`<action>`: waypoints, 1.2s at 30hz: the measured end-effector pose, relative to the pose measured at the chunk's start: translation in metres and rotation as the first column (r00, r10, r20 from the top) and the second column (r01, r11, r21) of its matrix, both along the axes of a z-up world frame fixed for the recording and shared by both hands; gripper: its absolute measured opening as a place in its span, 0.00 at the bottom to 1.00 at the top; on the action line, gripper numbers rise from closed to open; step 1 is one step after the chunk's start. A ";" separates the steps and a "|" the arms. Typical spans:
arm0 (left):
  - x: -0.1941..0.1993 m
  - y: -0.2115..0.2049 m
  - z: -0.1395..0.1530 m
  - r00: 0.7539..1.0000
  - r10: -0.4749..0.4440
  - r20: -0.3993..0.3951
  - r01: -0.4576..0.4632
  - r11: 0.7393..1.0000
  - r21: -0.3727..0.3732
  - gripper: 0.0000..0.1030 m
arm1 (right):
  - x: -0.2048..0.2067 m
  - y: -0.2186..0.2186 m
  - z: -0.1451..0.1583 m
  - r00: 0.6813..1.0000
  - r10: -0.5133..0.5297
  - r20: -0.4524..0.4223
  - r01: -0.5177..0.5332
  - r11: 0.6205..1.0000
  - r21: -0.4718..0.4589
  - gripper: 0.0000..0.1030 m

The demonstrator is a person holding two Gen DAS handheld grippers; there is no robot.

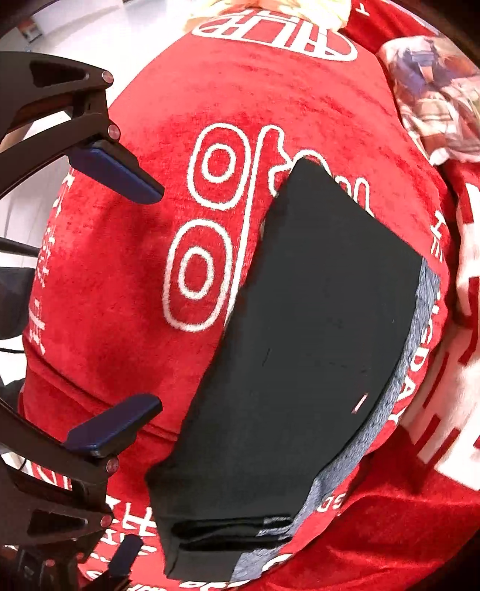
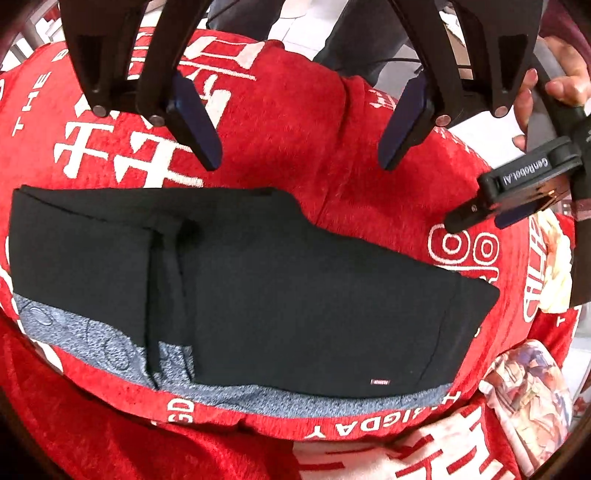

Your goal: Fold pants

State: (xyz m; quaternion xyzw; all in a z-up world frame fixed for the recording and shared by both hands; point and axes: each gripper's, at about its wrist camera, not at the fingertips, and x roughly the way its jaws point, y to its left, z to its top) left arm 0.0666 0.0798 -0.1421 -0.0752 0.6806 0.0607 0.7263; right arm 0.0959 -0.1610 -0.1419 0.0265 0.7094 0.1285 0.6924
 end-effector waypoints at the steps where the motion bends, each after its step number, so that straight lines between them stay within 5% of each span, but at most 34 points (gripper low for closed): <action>1: 0.000 0.002 -0.001 1.000 0.006 -0.003 -0.006 1.000 -0.006 1.00 | -0.001 0.001 -0.001 1.000 0.002 -0.004 -0.002 1.000 -0.003 0.86; 21: 0.024 0.024 0.001 0.998 0.066 0.022 -0.064 0.993 -0.096 1.00 | 0.002 0.000 -0.014 0.996 -0.054 -0.066 0.055 0.998 0.012 0.86; 29: 0.031 0.075 0.001 0.976 0.197 0.093 -0.164 0.947 -0.276 1.00 | 0.002 -0.006 -0.022 0.991 -0.093 -0.096 0.098 0.994 0.045 0.86; 36: 0.041 0.076 -0.019 0.964 0.254 0.084 -0.182 0.854 -0.488 1.00 | 0.001 -0.001 -0.029 0.991 -0.081 -0.108 0.088 0.995 0.057 0.86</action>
